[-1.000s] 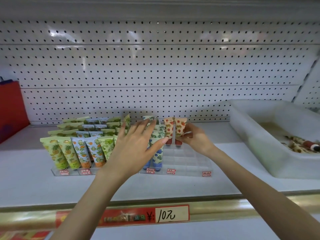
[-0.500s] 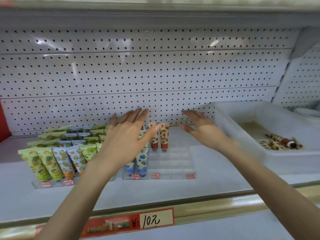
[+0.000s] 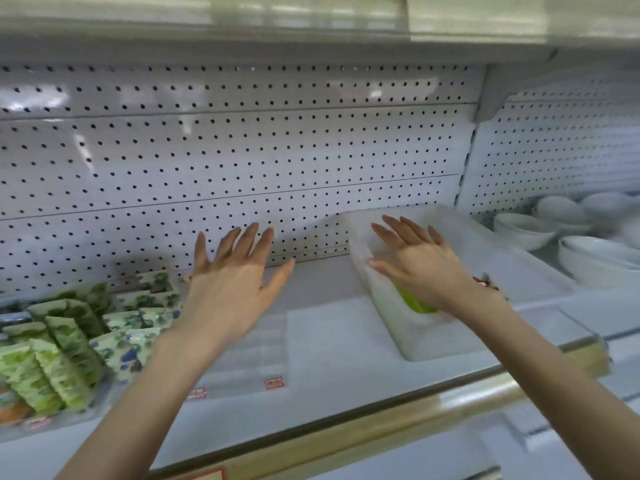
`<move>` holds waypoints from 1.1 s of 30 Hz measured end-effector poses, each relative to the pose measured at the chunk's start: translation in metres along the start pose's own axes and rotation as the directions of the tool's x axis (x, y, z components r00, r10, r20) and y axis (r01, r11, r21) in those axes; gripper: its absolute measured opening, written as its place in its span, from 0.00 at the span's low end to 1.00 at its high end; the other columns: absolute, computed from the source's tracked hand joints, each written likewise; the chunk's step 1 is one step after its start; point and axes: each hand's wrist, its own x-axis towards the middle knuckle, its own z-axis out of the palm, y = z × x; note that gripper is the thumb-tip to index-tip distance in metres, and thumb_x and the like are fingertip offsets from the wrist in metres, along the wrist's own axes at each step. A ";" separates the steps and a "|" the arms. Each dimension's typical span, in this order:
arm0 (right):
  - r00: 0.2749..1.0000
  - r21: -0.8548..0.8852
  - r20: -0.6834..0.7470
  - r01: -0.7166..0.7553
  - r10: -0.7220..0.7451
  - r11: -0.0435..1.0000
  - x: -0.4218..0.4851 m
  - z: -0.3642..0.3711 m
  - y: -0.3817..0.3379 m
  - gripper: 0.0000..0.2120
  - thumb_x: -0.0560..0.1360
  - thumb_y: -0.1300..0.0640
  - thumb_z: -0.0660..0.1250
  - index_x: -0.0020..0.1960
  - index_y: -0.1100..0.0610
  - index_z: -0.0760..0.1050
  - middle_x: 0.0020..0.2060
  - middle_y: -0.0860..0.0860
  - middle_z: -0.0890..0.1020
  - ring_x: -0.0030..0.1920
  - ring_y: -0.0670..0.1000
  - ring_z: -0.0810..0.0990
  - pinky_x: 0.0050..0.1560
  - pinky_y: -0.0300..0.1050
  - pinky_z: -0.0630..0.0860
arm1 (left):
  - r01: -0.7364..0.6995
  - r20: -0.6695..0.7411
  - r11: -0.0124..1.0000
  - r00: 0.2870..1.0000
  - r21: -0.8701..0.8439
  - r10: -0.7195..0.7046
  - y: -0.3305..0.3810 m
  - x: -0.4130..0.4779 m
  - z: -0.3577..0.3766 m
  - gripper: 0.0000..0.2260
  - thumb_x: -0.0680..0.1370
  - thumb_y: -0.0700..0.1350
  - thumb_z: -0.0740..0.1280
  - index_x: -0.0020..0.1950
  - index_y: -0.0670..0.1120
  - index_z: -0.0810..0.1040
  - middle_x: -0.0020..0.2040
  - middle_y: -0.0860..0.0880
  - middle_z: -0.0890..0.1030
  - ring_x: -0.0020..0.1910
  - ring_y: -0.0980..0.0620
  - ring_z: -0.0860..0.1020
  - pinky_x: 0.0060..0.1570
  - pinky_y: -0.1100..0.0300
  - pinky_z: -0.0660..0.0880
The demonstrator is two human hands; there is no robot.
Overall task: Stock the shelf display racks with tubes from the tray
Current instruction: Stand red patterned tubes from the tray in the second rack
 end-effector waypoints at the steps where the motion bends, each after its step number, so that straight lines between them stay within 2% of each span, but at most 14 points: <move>1: 1.000 0.020 0.007 -0.013 0.012 1.000 0.000 0.000 0.013 0.32 0.77 0.36 0.49 0.77 0.47 0.49 0.77 0.45 0.49 0.76 0.48 0.47 0.75 0.54 0.46 | -0.004 -0.003 1.000 1.000 -0.010 0.004 0.010 0.003 0.002 0.31 0.77 0.65 0.39 0.76 0.52 0.51 0.77 0.52 0.51 0.76 0.53 0.49 0.72 0.45 0.40; 5: 1.000 0.122 -0.003 -0.028 0.028 0.992 0.001 -0.004 0.064 0.30 0.78 0.39 0.53 0.76 0.49 0.53 0.76 0.47 0.54 0.75 0.50 0.53 0.74 0.51 0.52 | -0.017 -0.006 1.000 1.000 -0.002 0.017 0.050 0.015 0.010 0.36 0.72 0.67 0.34 0.76 0.53 0.51 0.77 0.53 0.52 0.76 0.54 0.50 0.72 0.46 0.42; 10: 0.996 0.238 0.086 -0.057 0.037 0.970 0.004 -0.014 0.116 0.23 0.80 0.48 0.56 0.73 0.54 0.61 0.73 0.52 0.62 0.71 0.54 0.63 0.67 0.45 0.60 | -0.029 0.025 0.998 0.999 -0.061 0.030 0.096 0.026 0.018 0.28 0.79 0.63 0.41 0.76 0.53 0.50 0.77 0.54 0.51 0.76 0.55 0.50 0.73 0.48 0.42; 13: 0.981 0.239 0.193 -0.082 0.035 0.968 0.006 -0.019 0.143 0.18 0.80 0.50 0.58 0.67 0.56 0.68 0.64 0.54 0.72 0.60 0.53 0.72 0.57 0.42 0.67 | -0.049 0.022 0.994 0.998 -0.102 0.051 0.121 0.030 0.022 0.38 0.69 0.68 0.33 0.76 0.54 0.51 0.77 0.54 0.53 0.75 0.55 0.52 0.73 0.49 0.44; 15: 0.950 0.180 0.312 -0.079 0.019 0.980 0.007 -0.020 0.150 0.18 0.79 0.50 0.59 0.66 0.56 0.69 0.60 0.54 0.75 0.54 0.50 0.72 0.50 0.40 0.66 | -0.055 0.020 0.991 0.998 -0.119 0.058 0.135 0.031 0.025 0.43 0.64 0.67 0.29 0.76 0.54 0.52 0.76 0.54 0.55 0.75 0.55 0.54 0.72 0.51 0.46; 17: 0.904 0.122 0.428 -0.042 -0.014 0.992 0.010 -0.016 0.149 0.20 0.78 0.49 0.61 0.66 0.57 0.69 0.60 0.54 0.76 0.52 0.50 0.73 0.49 0.39 0.67 | -0.060 0.012 0.990 0.998 -0.130 0.062 0.145 0.032 0.029 0.43 0.64 0.67 0.30 0.75 0.54 0.53 0.76 0.54 0.57 0.74 0.55 0.56 0.72 0.51 0.49; 19: 0.841 0.143 0.539 -0.040 -0.044 0.989 0.013 -0.006 0.146 0.23 0.77 0.47 0.63 0.67 0.58 0.68 0.60 0.55 0.77 0.51 0.51 0.78 0.48 0.41 0.73 | -0.071 0.016 0.987 0.997 -0.141 0.074 0.154 0.033 0.030 0.41 0.67 0.67 0.31 0.75 0.53 0.54 0.75 0.54 0.59 0.73 0.54 0.58 0.71 0.51 0.52; 21: 0.781 0.183 0.624 -0.098 -0.039 0.978 0.014 0.008 0.143 0.28 0.76 0.45 0.65 0.69 0.60 0.66 0.57 0.56 0.79 0.47 0.52 0.81 0.45 0.41 0.77 | -0.069 0.035 0.983 0.996 -0.173 0.076 0.161 0.033 0.030 0.35 0.73 0.67 0.37 0.75 0.53 0.54 0.75 0.54 0.60 0.73 0.54 0.58 0.72 0.51 0.52; 23: 0.759 0.193 0.651 -0.142 -0.019 0.971 0.015 0.018 0.139 0.30 0.75 0.48 0.68 0.70 0.63 0.64 0.53 0.58 0.81 0.45 0.55 0.83 0.42 0.43 0.80 | -0.062 0.049 0.980 0.996 -0.191 0.073 0.167 0.034 0.029 0.29 0.78 0.64 0.43 0.75 0.52 0.54 0.75 0.53 0.60 0.73 0.53 0.58 0.72 0.50 0.52; 25: 0.749 0.197 0.663 -0.163 -0.008 0.967 0.017 0.022 0.136 0.32 0.74 0.54 0.70 0.71 0.65 0.61 0.54 0.59 0.79 0.48 0.56 0.81 0.42 0.44 0.81 | -0.057 0.048 0.977 0.997 -0.205 0.068 0.171 0.033 0.029 0.27 0.79 0.62 0.46 0.75 0.52 0.55 0.75 0.53 0.61 0.73 0.53 0.58 0.72 0.50 0.52; 27: 0.735 0.222 0.678 -0.182 -0.017 0.958 0.018 0.022 0.135 0.33 0.73 0.58 0.70 0.72 0.65 0.59 0.55 0.60 0.78 0.47 0.56 0.80 0.41 0.42 0.80 | -0.049 0.059 0.972 0.996 -0.231 0.064 0.171 0.034 0.030 0.27 0.79 0.63 0.46 0.75 0.52 0.56 0.74 0.53 0.61 0.73 0.53 0.58 0.72 0.50 0.51; 29: 0.728 0.257 0.685 -0.208 -0.027 0.944 0.019 0.022 0.137 0.34 0.73 0.59 0.71 0.72 0.64 0.58 0.53 0.60 0.78 0.46 0.56 0.80 0.41 0.43 0.81 | -0.045 0.061 0.967 0.996 -0.250 0.062 0.170 0.035 0.032 0.32 0.76 0.67 0.42 0.75 0.53 0.57 0.74 0.53 0.63 0.73 0.52 0.59 0.72 0.52 0.52; 31: 0.740 0.284 0.673 -0.222 -0.028 0.933 0.019 0.022 0.139 0.32 0.72 0.58 0.71 0.71 0.65 0.60 0.50 0.59 0.79 0.45 0.55 0.81 0.42 0.44 0.81 | -0.038 0.060 0.960 0.997 -0.276 0.057 0.170 0.036 0.033 0.34 0.73 0.67 0.40 0.74 0.53 0.59 0.74 0.53 0.64 0.72 0.52 0.60 0.71 0.53 0.54; 33: 0.752 0.312 0.658 -0.235 -0.031 0.921 0.018 0.022 0.141 0.26 0.73 0.58 0.70 0.65 0.68 0.66 0.44 0.58 0.79 0.39 0.52 0.80 0.36 0.40 0.80 | -0.031 0.057 0.954 0.997 -0.298 0.050 0.171 0.038 0.034 0.31 0.75 0.65 0.42 0.74 0.53 0.60 0.73 0.52 0.64 0.72 0.51 0.60 0.72 0.52 0.54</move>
